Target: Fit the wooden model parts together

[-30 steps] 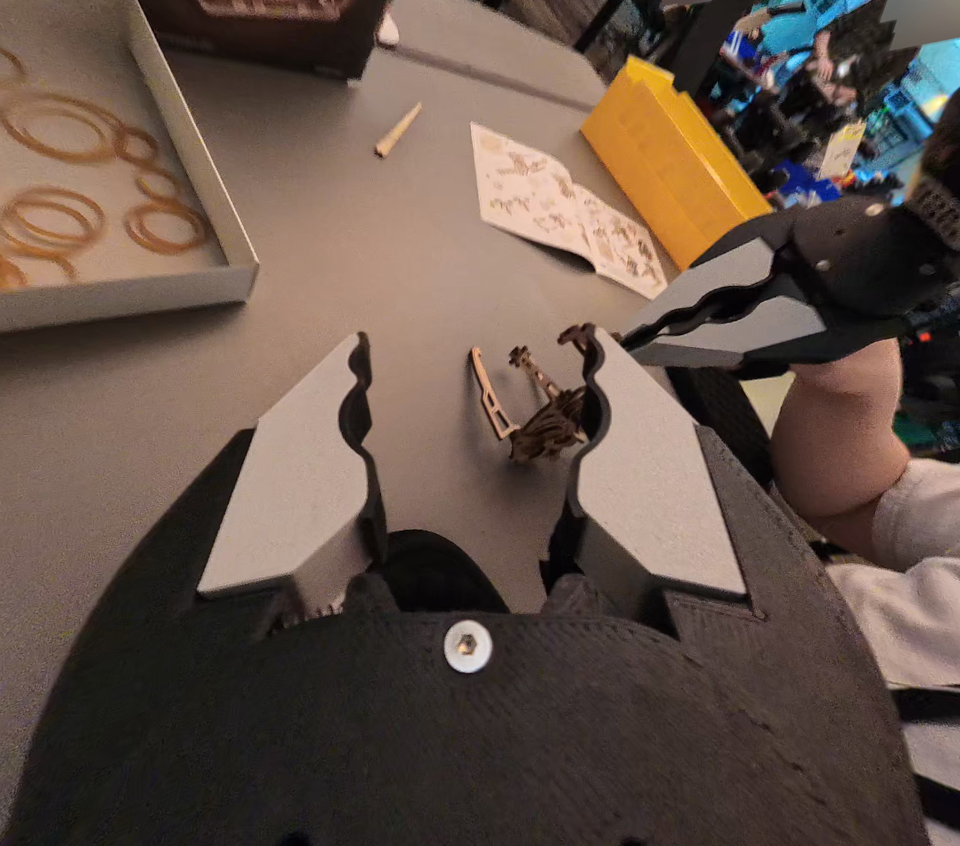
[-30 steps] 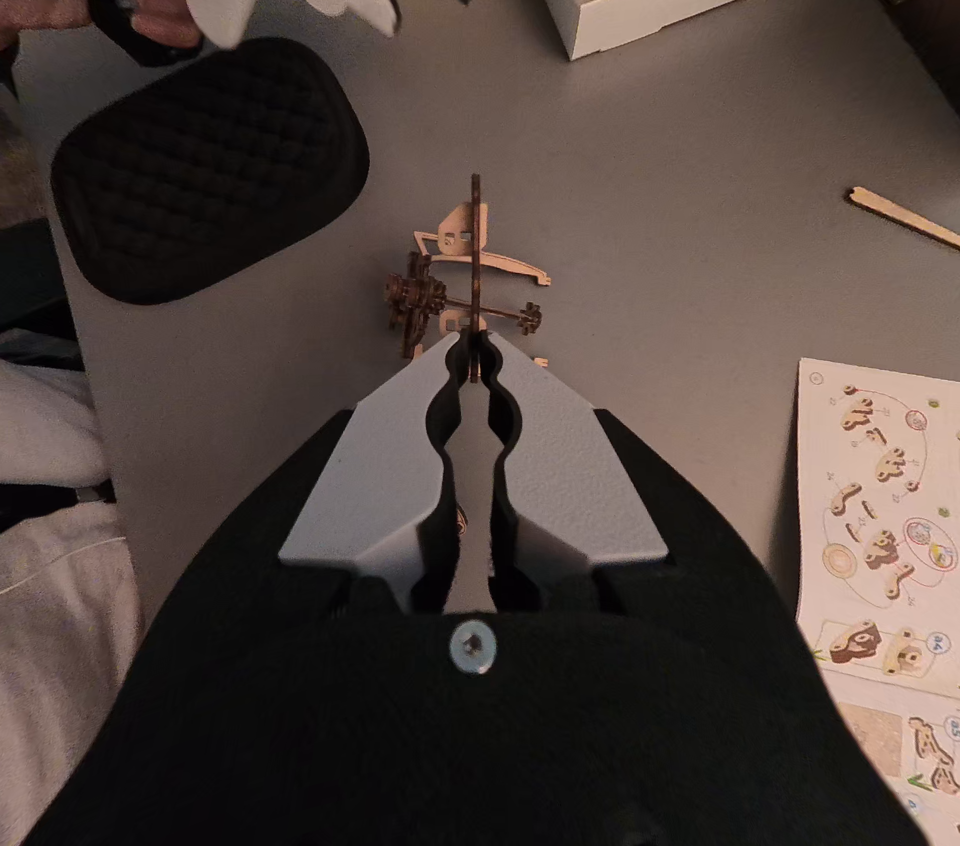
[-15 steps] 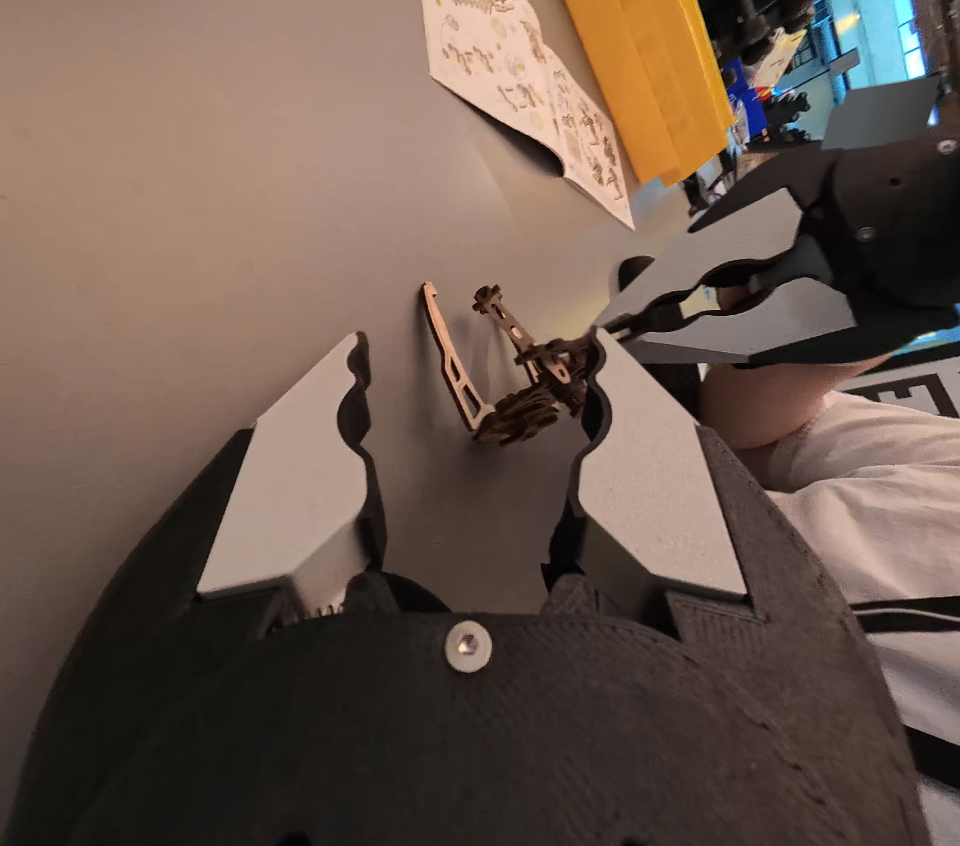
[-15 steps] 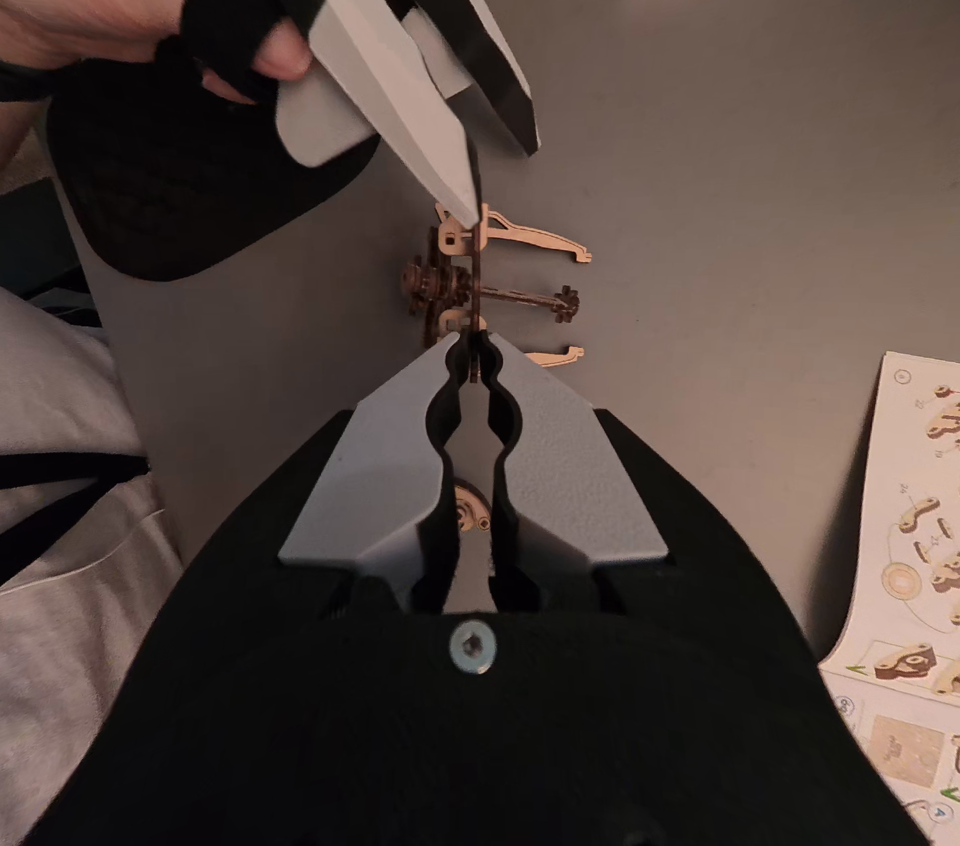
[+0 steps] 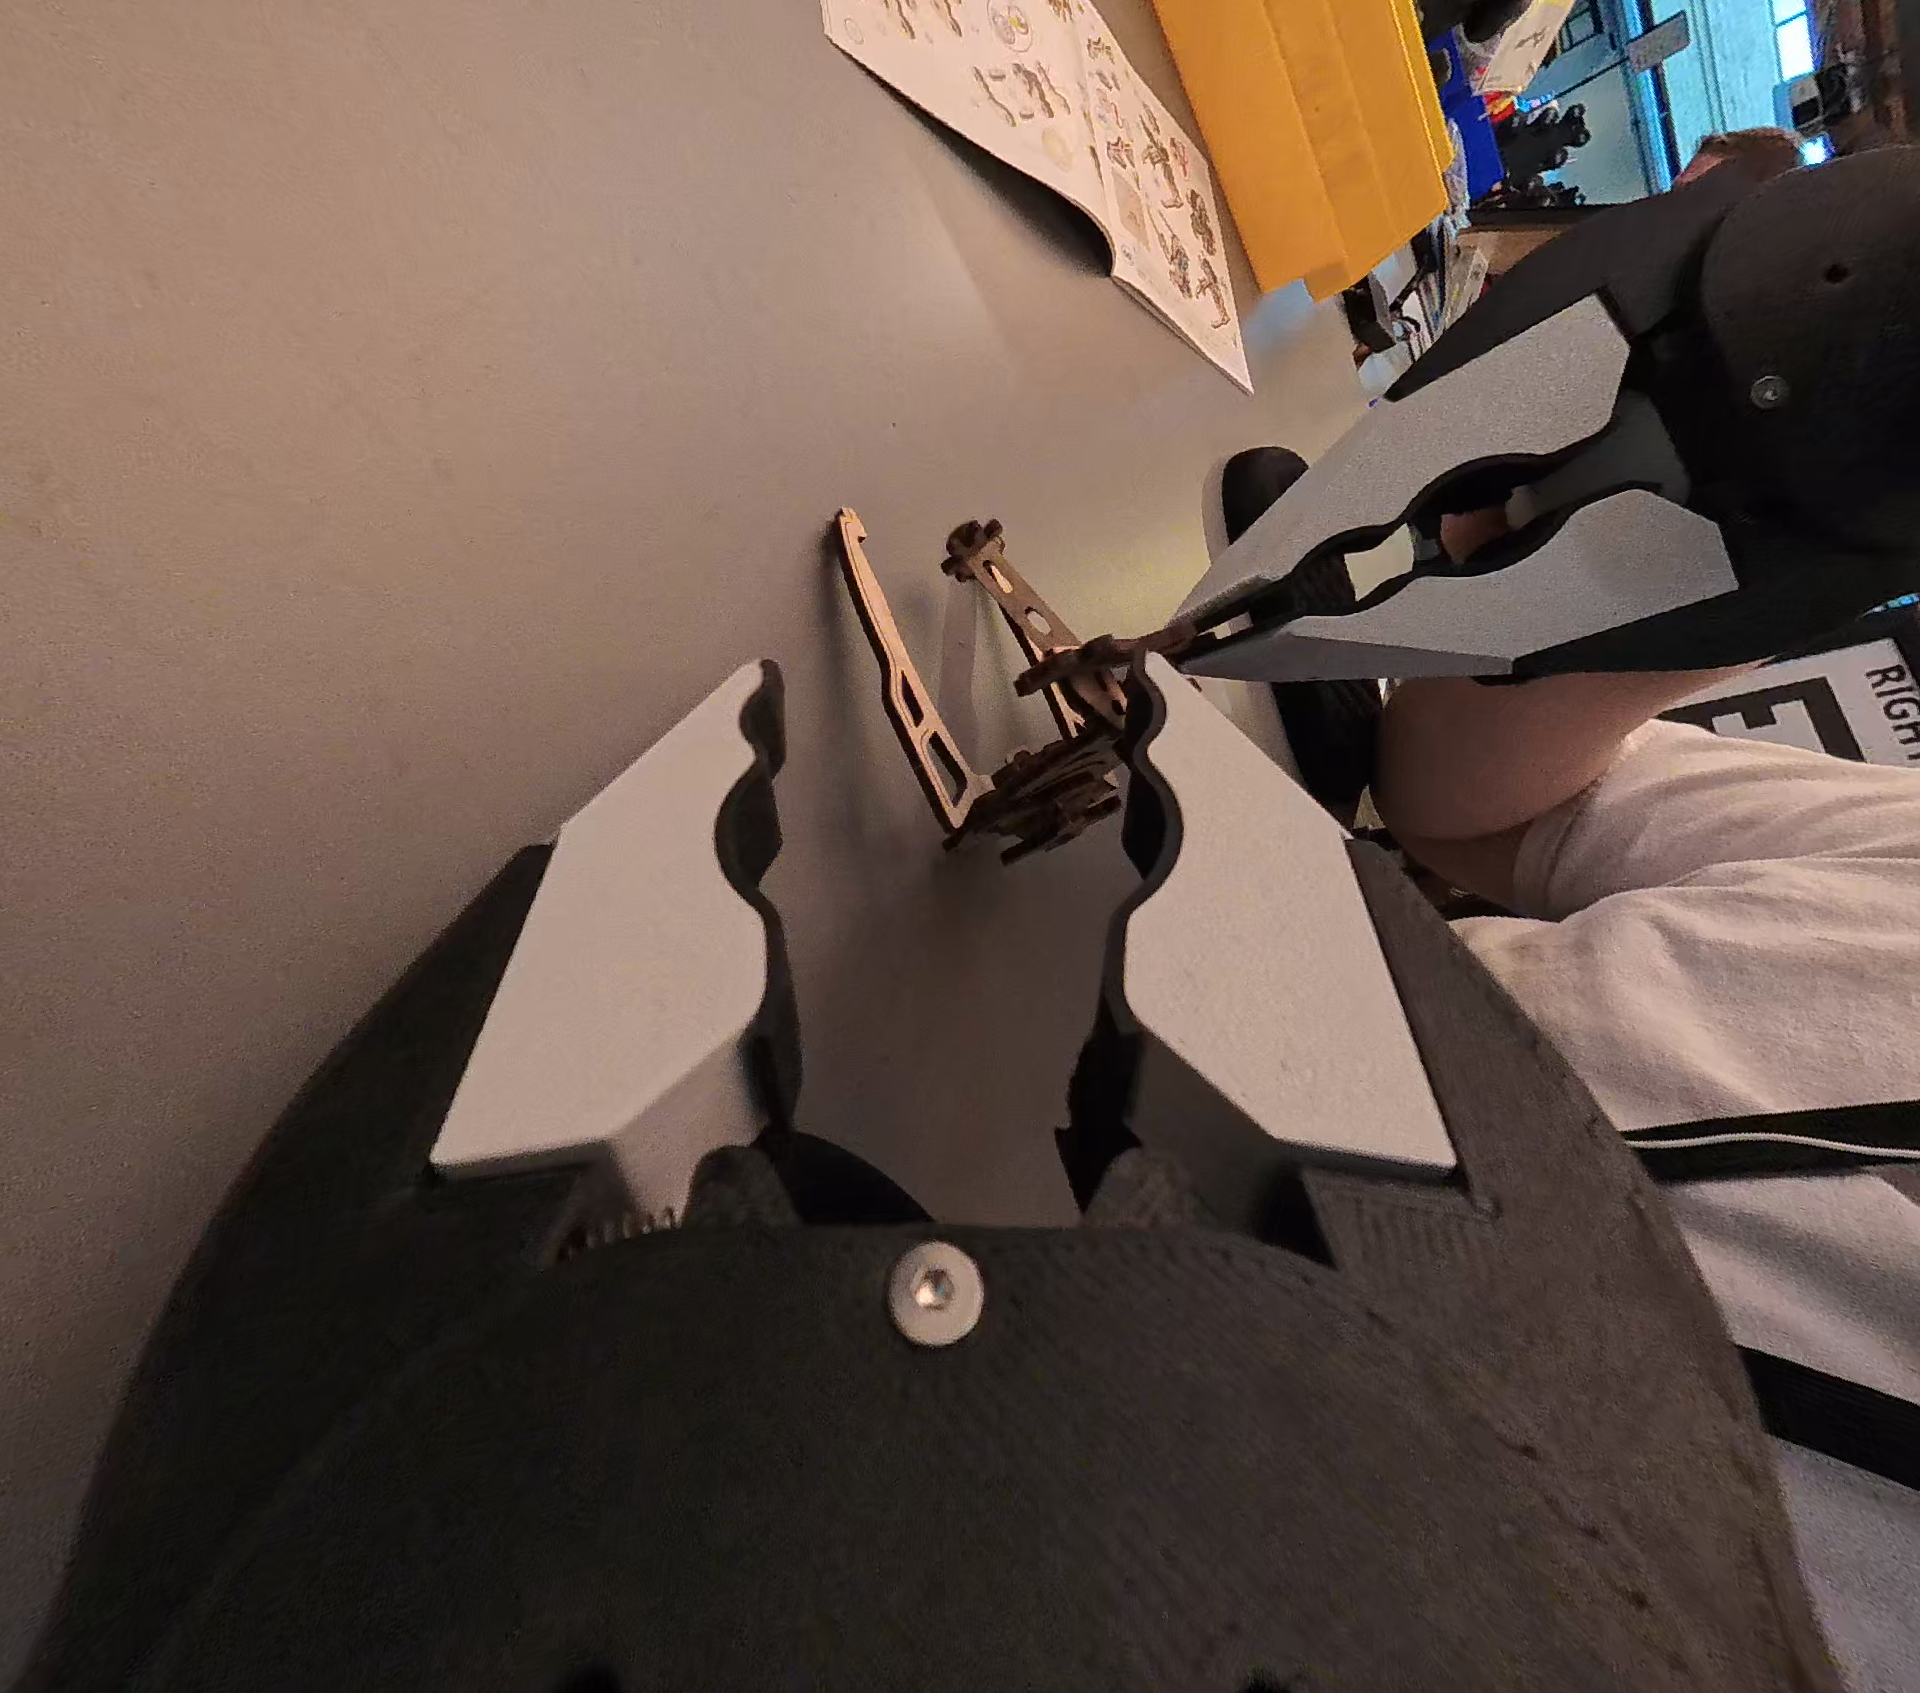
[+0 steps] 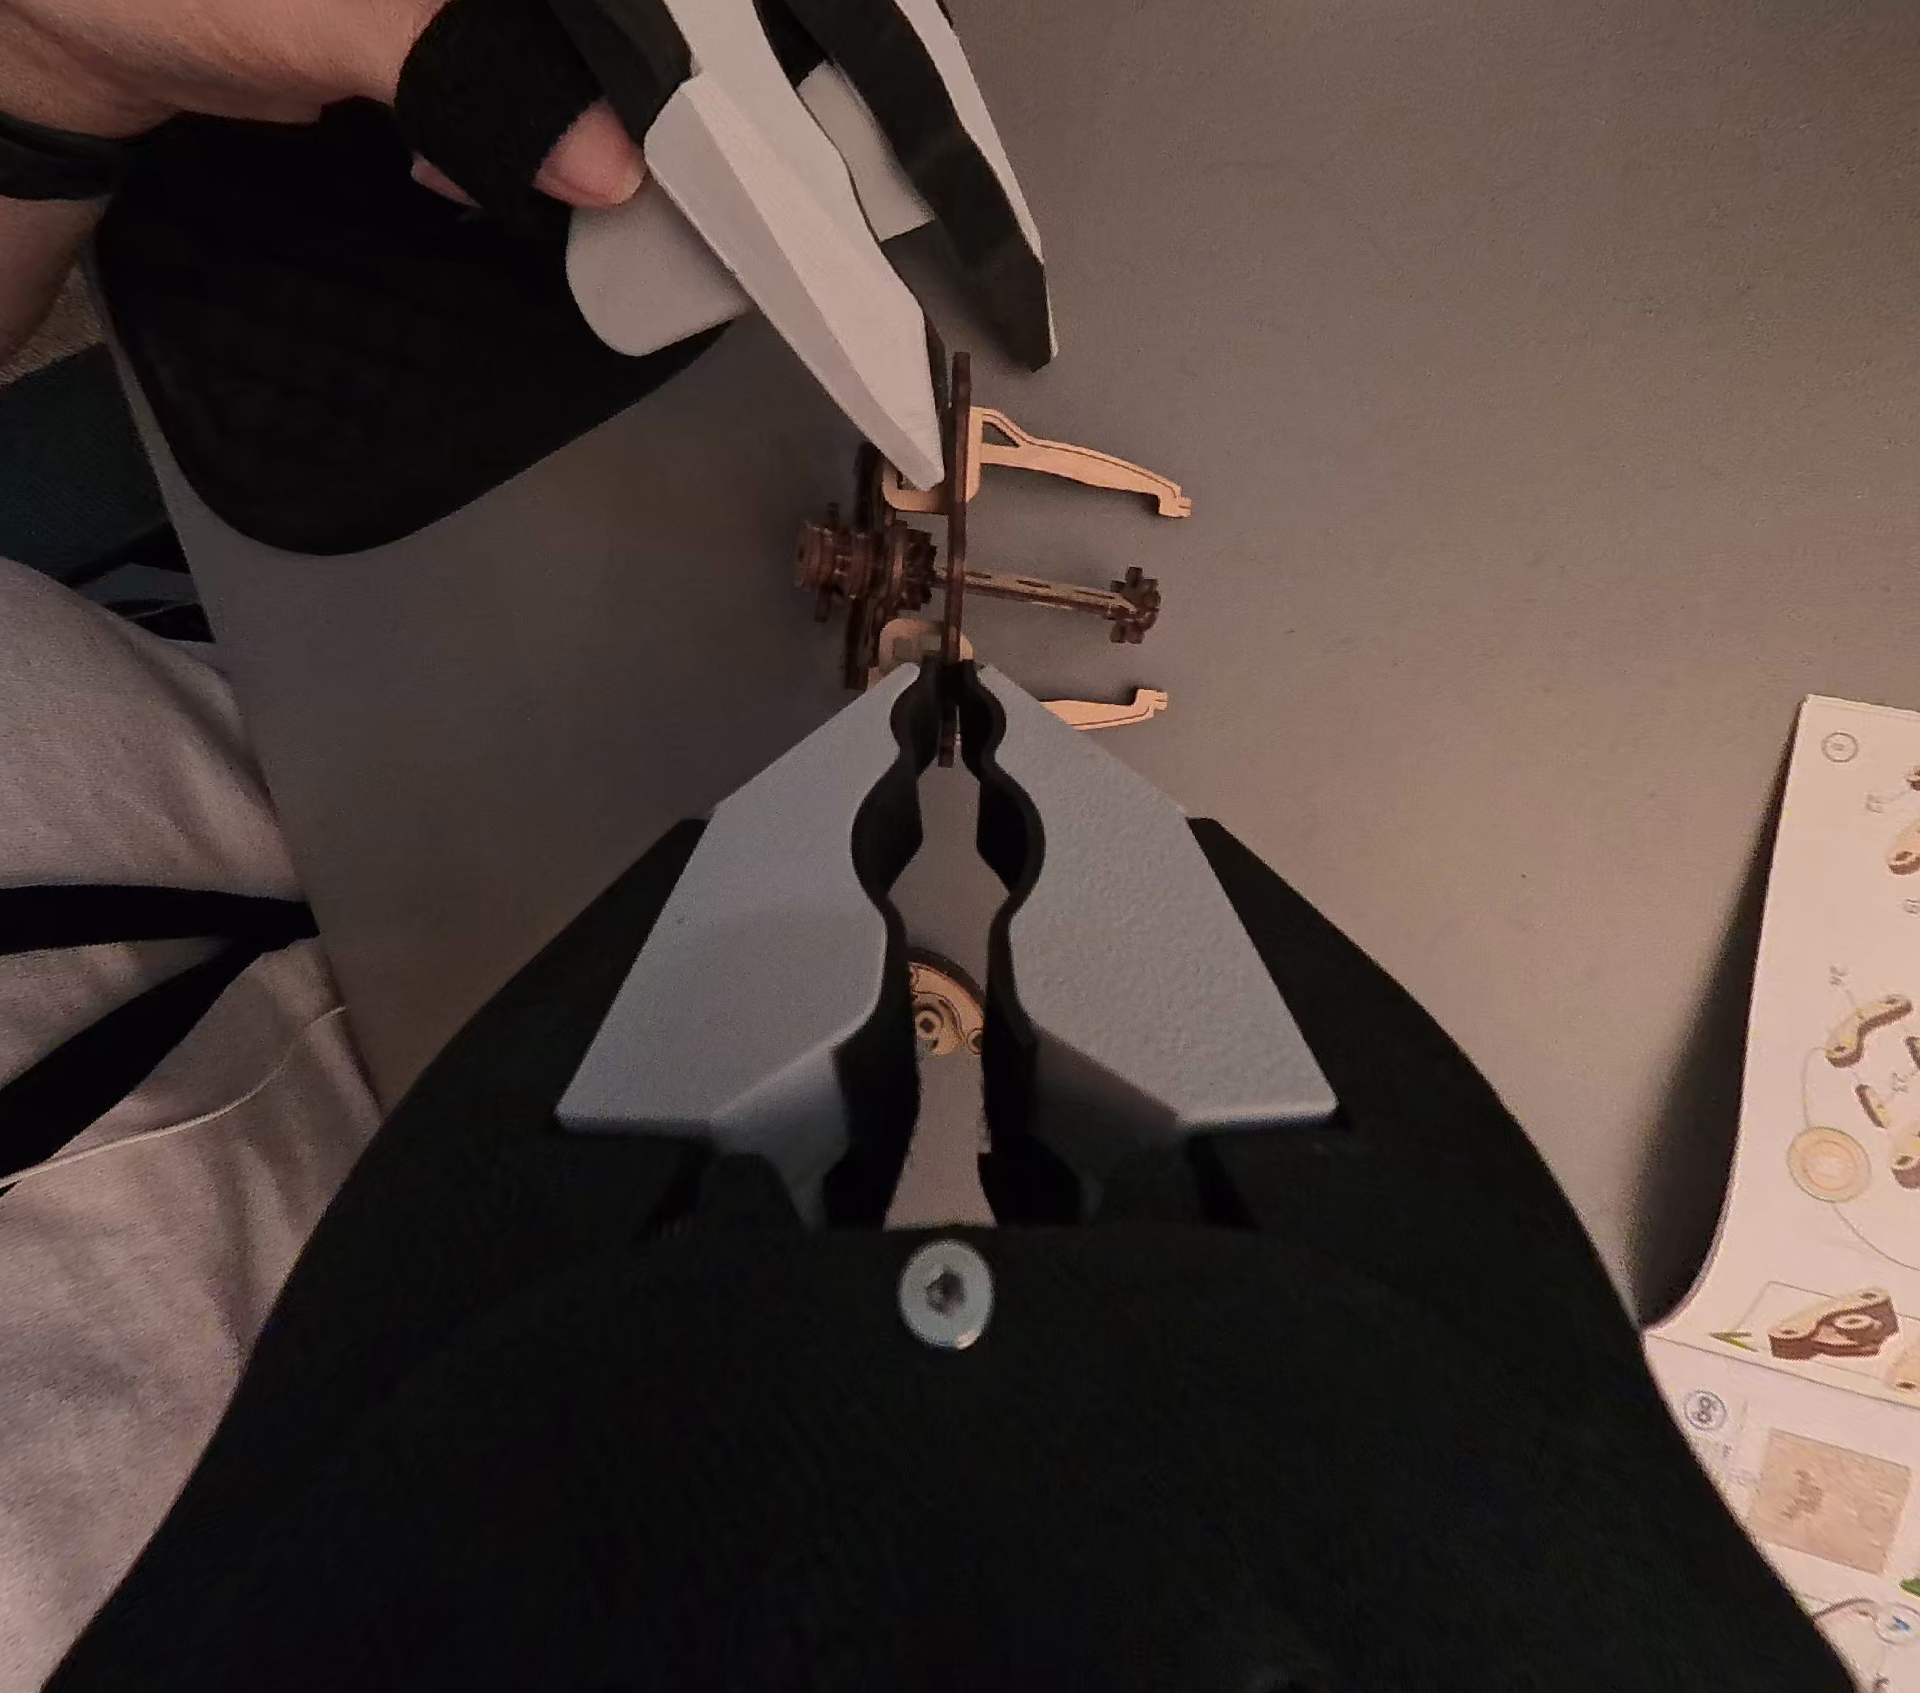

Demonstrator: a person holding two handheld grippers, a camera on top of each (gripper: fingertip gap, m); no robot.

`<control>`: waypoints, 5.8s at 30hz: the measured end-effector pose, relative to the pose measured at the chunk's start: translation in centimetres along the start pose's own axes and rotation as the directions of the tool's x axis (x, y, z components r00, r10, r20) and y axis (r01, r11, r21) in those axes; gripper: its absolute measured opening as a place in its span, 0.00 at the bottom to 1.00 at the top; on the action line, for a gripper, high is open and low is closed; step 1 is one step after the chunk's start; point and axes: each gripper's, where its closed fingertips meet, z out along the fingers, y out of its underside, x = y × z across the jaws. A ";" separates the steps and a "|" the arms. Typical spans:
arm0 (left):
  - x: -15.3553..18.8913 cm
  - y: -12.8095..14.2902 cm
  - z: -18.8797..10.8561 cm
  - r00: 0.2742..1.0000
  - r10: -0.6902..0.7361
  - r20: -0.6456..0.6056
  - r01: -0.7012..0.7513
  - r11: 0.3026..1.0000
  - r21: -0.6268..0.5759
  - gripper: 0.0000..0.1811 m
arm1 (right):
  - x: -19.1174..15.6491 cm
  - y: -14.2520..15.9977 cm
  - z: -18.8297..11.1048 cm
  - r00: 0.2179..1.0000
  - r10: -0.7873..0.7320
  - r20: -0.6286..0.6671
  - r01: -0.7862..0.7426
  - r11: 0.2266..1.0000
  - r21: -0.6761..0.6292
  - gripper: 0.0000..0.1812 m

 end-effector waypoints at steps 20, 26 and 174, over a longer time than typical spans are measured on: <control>2.4 0.5 -0.9 0.984 -0.028 -0.177 0.024 0.999 -0.022 0.06 | -0.7 -0.1 -0.2 0.999 0.003 0.033 -0.003 1.000 -0.019 0.01; 2.1 0.4 -0.7 0.981 -0.035 -0.189 0.035 0.999 -0.006 0.06 | -0.4 -0.1 0.0 1.000 0.003 0.021 -0.002 1.000 -0.028 0.01; 3.3 5.5 0.3 0.859 0.364 -0.360 -0.477 0.824 -0.305 0.03 | -1.2 -1.6 0.3 0.921 0.099 0.376 0.038 0.939 -0.341 0.03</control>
